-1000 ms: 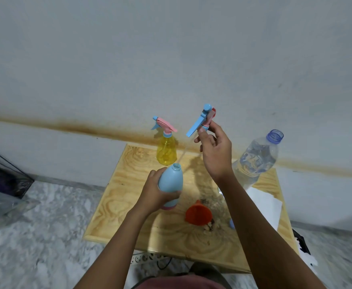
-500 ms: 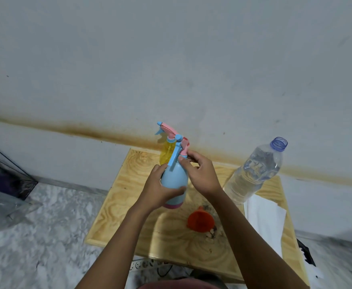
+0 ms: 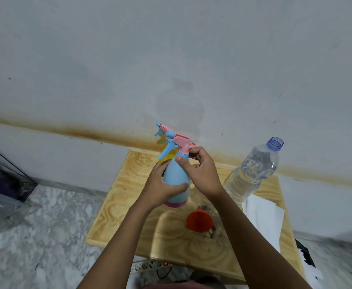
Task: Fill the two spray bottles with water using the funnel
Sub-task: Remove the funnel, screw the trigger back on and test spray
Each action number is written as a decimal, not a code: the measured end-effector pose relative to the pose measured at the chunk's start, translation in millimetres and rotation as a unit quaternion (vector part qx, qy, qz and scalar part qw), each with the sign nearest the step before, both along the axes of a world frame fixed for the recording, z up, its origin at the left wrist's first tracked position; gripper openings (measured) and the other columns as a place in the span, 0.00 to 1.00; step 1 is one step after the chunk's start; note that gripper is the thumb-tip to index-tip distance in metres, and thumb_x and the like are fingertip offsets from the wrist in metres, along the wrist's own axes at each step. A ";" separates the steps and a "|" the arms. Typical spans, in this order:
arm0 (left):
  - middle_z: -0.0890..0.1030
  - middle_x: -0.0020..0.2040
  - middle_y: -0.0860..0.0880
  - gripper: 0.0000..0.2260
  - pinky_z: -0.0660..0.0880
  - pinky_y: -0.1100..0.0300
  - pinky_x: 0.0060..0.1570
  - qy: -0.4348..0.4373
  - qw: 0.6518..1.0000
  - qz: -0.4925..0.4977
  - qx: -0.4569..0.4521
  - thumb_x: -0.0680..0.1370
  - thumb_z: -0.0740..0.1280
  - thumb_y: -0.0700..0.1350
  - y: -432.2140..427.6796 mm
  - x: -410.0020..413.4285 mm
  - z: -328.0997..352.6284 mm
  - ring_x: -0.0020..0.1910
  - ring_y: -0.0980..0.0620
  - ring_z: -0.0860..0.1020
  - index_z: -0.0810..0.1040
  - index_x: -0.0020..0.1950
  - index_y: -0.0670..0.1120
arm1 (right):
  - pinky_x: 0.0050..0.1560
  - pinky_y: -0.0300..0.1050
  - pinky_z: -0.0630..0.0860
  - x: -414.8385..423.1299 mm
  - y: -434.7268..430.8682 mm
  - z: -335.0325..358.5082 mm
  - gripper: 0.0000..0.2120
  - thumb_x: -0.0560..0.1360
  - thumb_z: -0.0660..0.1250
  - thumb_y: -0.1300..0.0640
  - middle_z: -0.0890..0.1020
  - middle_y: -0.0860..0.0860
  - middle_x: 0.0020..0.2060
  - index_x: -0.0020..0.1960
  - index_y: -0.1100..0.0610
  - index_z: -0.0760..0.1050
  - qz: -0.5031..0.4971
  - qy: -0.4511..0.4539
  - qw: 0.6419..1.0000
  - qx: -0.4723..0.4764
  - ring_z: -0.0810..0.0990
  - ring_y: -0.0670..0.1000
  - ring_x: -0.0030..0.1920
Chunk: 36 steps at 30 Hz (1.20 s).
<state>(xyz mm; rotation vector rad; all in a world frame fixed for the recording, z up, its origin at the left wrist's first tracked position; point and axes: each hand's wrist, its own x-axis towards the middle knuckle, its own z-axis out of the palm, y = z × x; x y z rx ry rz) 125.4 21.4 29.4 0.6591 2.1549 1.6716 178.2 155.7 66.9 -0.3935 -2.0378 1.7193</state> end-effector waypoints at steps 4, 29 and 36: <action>0.77 0.55 0.55 0.27 0.73 0.68 0.44 0.004 1.000 0.012 0.000 0.65 0.80 0.49 -0.1 3.8 7.8 0.53 0.62 0.77 0.76 0.60 0.60 | 0.43 0.34 0.76 4.5 1.0 12.3 0.02 0.78 0.68 0.61 0.83 0.41 0.42 0.47 0.58 0.75 0.031 0.017 0.993 -0.111 0.81 0.41 0.45; 0.80 0.54 0.53 0.28 0.75 0.69 0.40 0.015 0.999 0.000 0.052 0.61 0.78 0.55 1.7 22.8 48.9 0.49 0.59 0.79 0.78 0.60 0.55 | 0.56 0.55 0.81 16.3 -24.9 36.3 0.15 0.72 0.75 0.54 0.84 0.49 0.54 0.57 0.49 0.78 -0.038 0.057 0.985 -0.157 0.83 0.52 0.55; 0.82 0.52 0.53 0.24 0.75 0.69 0.40 0.007 0.999 -0.009 0.049 0.65 0.80 0.46 -2.0 19.1 53.6 0.45 0.63 0.78 0.79 0.60 0.54 | 0.49 0.51 0.81 21.8 -23.5 42.2 0.06 0.78 0.68 0.60 0.83 0.51 0.47 0.54 0.52 0.77 0.001 0.059 0.990 -0.130 0.83 0.48 0.46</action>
